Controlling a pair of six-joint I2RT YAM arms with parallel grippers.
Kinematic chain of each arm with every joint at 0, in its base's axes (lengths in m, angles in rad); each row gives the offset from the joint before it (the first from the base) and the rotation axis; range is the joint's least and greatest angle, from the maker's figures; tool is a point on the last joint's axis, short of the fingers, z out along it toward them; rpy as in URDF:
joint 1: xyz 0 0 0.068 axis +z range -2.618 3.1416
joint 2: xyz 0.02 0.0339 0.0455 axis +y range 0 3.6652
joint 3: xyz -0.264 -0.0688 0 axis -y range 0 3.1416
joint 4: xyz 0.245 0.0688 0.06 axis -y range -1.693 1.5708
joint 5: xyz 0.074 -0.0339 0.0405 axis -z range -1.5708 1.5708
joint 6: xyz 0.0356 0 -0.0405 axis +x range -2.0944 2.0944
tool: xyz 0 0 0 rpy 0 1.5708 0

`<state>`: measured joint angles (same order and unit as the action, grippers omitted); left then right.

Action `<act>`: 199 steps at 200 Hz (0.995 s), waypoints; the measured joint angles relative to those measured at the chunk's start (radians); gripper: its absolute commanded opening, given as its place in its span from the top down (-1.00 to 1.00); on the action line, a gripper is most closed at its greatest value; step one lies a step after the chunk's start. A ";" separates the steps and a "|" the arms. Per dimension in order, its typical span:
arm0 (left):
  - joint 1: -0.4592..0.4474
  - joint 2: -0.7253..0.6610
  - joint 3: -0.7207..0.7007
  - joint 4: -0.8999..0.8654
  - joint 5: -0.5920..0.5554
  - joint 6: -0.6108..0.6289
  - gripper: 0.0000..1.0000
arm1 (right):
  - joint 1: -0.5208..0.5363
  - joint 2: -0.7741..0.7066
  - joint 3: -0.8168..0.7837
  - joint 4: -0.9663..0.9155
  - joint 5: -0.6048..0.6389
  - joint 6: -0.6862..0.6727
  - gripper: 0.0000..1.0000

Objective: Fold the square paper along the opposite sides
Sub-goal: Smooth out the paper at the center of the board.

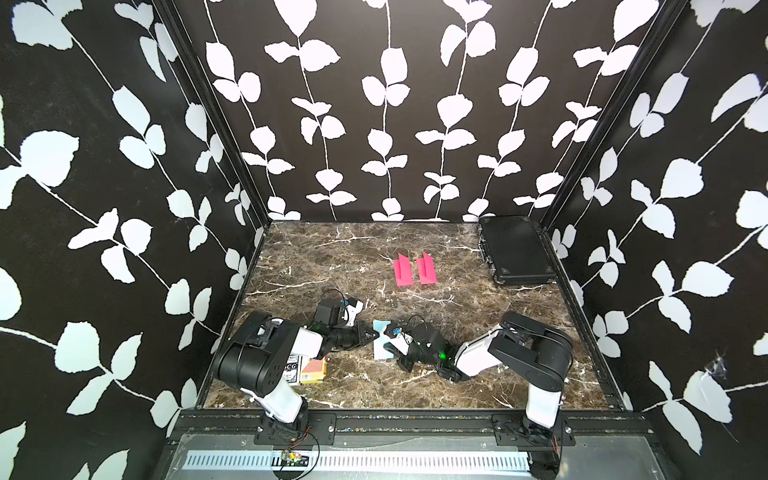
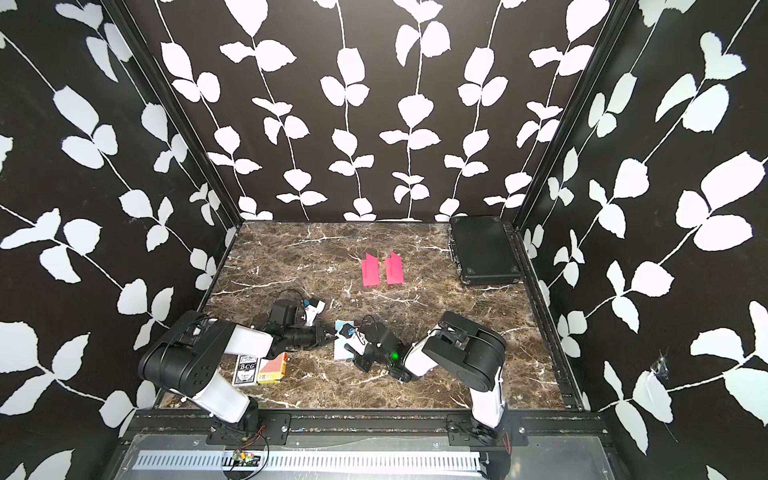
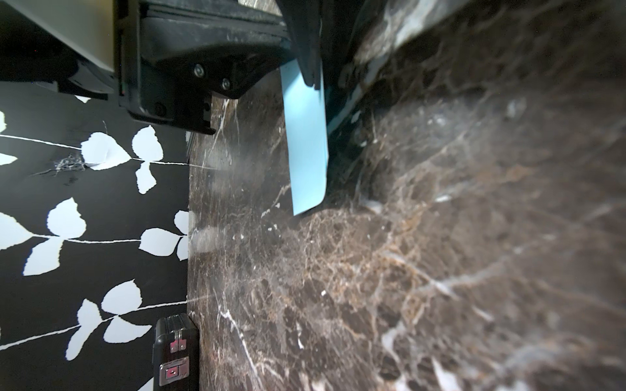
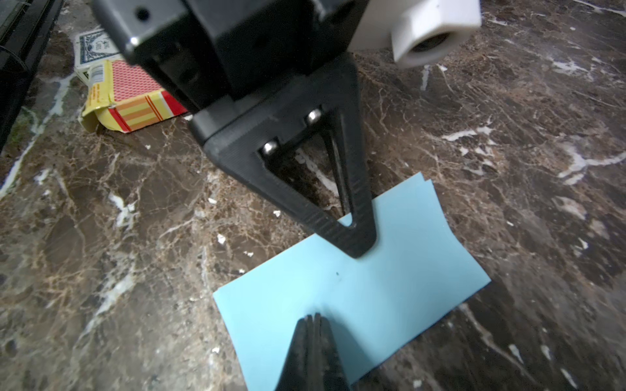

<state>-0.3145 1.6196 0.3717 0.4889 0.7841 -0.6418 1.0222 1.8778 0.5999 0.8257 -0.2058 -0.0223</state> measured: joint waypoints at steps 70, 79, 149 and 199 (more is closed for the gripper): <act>0.032 0.034 0.027 -0.019 0.046 0.007 1.00 | 0.012 -0.028 -0.008 -0.045 0.030 0.000 0.96; 0.034 0.037 0.028 -0.020 0.050 0.007 1.00 | 0.015 -0.031 -0.008 -0.050 0.035 0.000 0.96; 0.039 0.042 0.031 -0.020 0.059 0.011 1.00 | 0.039 -0.053 -0.023 -0.077 0.077 0.000 0.96; 0.042 0.047 0.033 -0.020 0.067 0.010 1.00 | 0.051 -0.080 -0.055 -0.085 0.093 0.016 0.96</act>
<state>-0.2729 1.6669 0.4049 0.4686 0.8513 -0.6315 1.0729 1.7973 0.5446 0.7406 -0.1127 -0.0059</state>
